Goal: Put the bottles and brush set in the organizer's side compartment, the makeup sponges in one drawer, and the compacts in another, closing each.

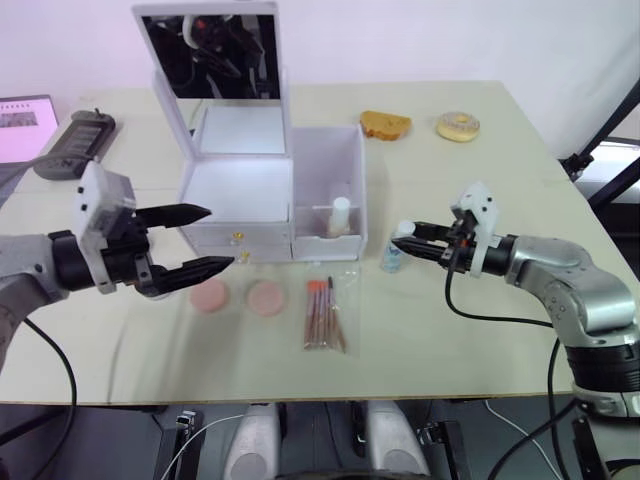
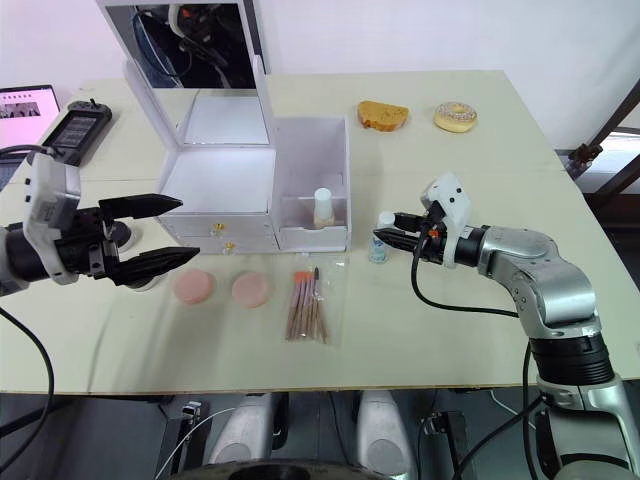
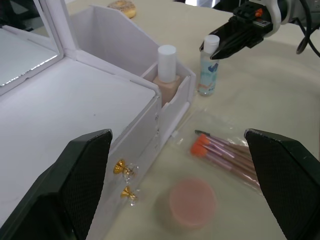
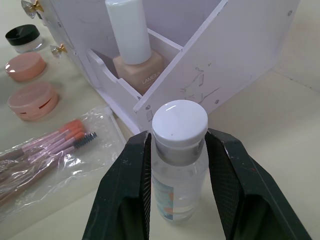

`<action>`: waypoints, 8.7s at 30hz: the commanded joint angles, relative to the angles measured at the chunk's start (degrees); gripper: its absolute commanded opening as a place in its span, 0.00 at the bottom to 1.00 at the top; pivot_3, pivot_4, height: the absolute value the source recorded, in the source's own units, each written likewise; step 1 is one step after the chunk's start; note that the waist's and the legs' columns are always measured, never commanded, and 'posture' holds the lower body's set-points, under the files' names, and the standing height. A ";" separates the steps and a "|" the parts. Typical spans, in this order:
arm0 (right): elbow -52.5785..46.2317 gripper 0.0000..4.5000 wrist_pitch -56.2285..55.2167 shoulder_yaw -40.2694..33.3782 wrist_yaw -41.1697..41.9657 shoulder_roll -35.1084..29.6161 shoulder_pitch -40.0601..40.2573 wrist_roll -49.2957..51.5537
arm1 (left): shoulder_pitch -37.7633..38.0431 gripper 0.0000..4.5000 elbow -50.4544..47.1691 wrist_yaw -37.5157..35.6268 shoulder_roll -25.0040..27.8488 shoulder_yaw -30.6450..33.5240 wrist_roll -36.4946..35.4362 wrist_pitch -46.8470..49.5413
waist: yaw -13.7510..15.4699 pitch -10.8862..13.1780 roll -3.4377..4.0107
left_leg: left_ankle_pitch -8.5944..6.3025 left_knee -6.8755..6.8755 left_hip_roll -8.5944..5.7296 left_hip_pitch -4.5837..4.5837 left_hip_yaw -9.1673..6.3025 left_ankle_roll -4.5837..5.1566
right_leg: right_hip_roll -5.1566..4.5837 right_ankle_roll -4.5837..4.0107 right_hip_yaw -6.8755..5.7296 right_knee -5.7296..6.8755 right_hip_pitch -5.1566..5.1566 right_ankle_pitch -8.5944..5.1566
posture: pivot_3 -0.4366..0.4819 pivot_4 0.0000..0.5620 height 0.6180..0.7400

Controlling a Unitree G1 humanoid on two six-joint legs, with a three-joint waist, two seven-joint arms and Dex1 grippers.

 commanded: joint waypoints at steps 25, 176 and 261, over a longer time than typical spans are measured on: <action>0.55 0.25 -4.24 1.77 7.19 -3.65 -4.22 -1.82 | 1.58 1.00 1.09 0.92 -0.80 1.84 3.77 -3.20 | 0.00 -0.01 -0.02 | 0.00 0.01 0.17 -0.01 0.05 0.00 | 0.18 -0.04 0.07 -0.01 -0.02 0.01 | 0.48 0.27 1.00; 26.06 0.99 -10.77 1.90 25.94 6.74 -36.51 -7.12 | 14.71 1.00 3.20 4.61 -3.29 20.97 -3.44 -3.60 | -0.26 0.00 0.00 | 0.00 -0.10 0.88 0.10 0.41 -0.02 | 1.14 -0.61 0.68 -0.05 -0.41 0.36 | 0.48 0.27 1.00; 1.96 1.00 54.29 3.38 -30.32 9.51 -10.51 34.14 | -11.94 0.01 9.79 72.53 -15.08 -33.50 -48.21 29.69 | 0.01 -0.12 -0.28 | 0.00 0.13 0.90 0.18 0.72 0.00 | 1.20 -0.60 1.04 -0.02 -0.34 0.50 | 0.48 0.27 1.00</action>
